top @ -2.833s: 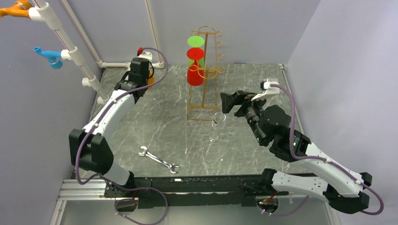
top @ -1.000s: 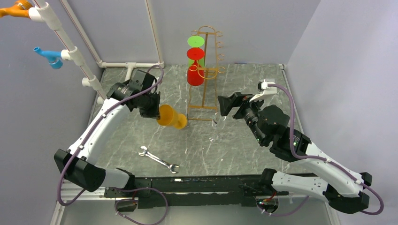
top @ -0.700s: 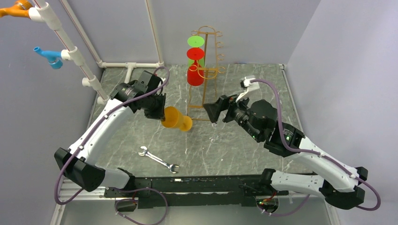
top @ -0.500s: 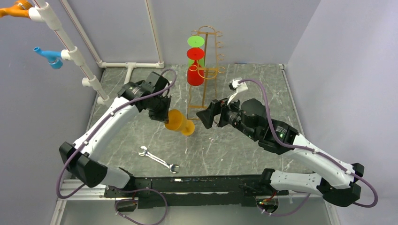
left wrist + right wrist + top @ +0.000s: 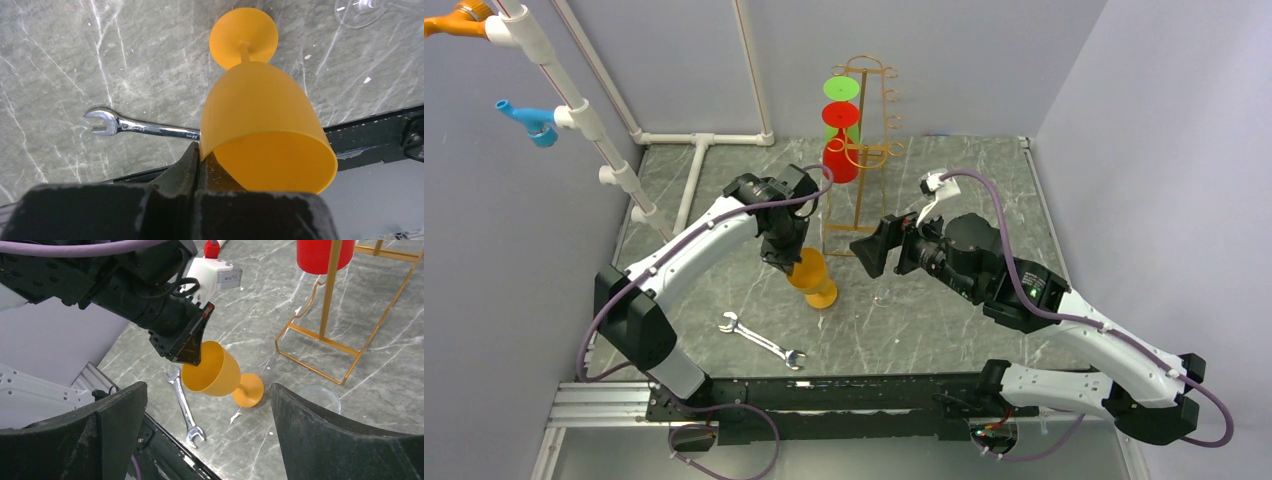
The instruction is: Take the wine glass off the wine glass rack
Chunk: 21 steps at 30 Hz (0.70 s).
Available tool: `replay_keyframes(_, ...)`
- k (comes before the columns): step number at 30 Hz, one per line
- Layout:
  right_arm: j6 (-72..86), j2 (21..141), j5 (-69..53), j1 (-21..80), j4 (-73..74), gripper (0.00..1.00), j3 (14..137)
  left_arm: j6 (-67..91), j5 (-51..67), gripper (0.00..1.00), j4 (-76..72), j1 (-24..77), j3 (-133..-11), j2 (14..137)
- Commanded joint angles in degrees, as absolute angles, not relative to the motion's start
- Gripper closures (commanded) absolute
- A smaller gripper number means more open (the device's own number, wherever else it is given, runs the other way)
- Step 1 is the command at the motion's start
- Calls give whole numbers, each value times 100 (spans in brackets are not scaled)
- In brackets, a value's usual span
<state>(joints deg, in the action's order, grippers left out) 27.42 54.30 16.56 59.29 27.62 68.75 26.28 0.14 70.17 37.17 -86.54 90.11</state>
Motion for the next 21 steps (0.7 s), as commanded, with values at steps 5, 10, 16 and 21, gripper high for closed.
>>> replay_keyframes(5, 2622, 5294, 1885, 5919, 2843, 5, 6999, 2966, -483, 74, 7144, 3912, -9063, 9236)
replay_keyframes(10, 2593, 5283, 1913, 5912, 2843, 4, 7029, 2963, -481, 47, 6979, 3933, -9030, 9068)
replay_keyframes(16, 2539, 5283, 1899, 5915, 2898, 3, 7204, 2927, -608, 34, 7078, 3976, -9166, 8824)
replay_keyframes(21, 2427, 5359, 1891, 5921, 2950, 3, 7504, 2865, -1074, 26, 7243, 3975, -9445, 8566)
